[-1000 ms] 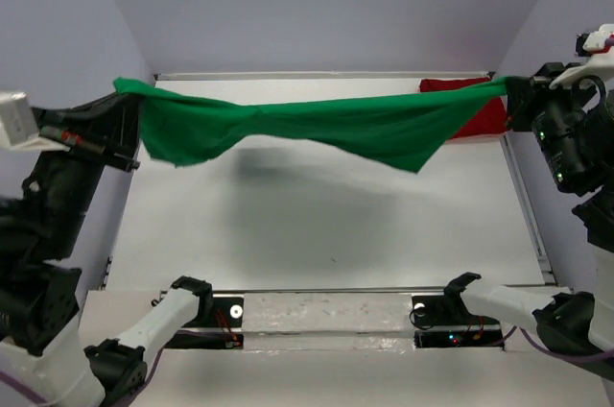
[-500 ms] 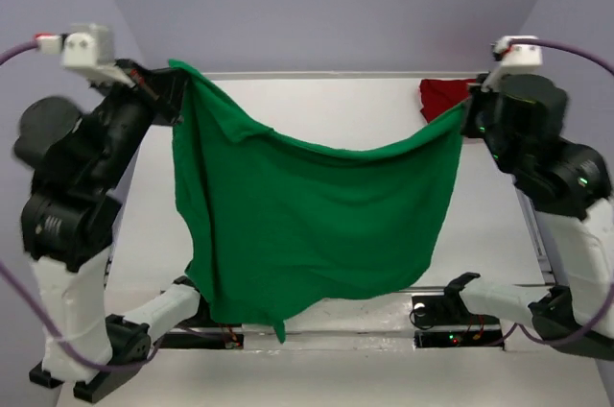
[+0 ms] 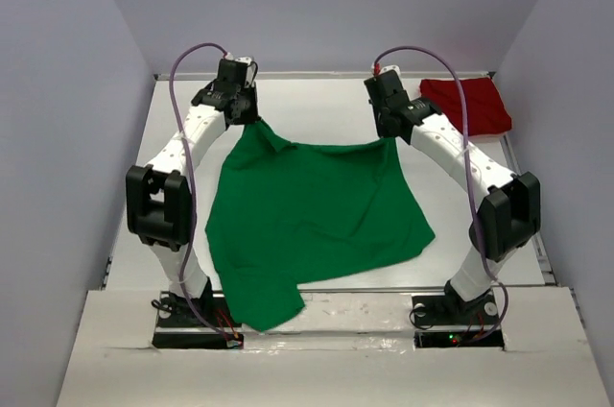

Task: Fold and stack the t-shirts
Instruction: Flatten the tshirt out, then fold the tshirt

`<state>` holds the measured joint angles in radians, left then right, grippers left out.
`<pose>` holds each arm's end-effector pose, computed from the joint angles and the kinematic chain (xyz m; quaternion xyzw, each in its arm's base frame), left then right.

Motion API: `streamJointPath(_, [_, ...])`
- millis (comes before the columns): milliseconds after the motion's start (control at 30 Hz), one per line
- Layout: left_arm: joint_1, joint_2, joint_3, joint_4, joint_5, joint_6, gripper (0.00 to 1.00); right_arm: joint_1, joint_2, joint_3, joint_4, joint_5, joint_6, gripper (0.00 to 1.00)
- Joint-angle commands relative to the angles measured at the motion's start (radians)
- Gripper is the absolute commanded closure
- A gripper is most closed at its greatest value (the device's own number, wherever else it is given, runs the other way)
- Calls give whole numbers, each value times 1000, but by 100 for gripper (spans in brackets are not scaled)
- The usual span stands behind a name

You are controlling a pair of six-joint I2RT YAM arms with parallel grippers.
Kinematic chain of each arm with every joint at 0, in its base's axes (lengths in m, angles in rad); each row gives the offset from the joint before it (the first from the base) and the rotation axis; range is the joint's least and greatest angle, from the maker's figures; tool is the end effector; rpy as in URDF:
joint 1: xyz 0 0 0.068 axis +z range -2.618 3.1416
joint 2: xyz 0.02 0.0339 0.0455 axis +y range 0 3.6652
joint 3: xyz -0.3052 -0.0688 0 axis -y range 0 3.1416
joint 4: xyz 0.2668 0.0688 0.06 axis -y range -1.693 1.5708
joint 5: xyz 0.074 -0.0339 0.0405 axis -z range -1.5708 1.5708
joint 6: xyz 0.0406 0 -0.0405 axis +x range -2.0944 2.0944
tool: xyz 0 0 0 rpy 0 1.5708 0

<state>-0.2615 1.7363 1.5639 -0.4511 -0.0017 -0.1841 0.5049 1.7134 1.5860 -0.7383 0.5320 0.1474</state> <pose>0.4216 -0.1128 0.3610 0.0340 0.8893 -0.1001 0.4450 0.3655 0.1785 0.3582 -0.0717 0.9072 -0.1270 0.3946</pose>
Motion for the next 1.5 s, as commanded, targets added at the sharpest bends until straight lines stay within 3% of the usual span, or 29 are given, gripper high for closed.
streamJointPath(0, [40,26,85,77,52,6,100,-32,12,48,114,32,6,100])
streamJointPath(300, [44,218,269,8,45,29,100,-146,106,95,126,-101,-19,100])
streamJointPath(500, [45,239,281,20,68,35,100,-209,244,213,106,-135,-34,100])
streamJointPath(900, [56,242,309,-23,12,60,100,-318,505,646,19,-181,-78,100])
streamJointPath(1133, [74,246,324,-18,-24,45,100,-377,647,885,-35,-300,-117,100])
streamJointPath(1467, [97,298,363,-73,-133,2,100,-430,713,917,-19,-380,-169,100])
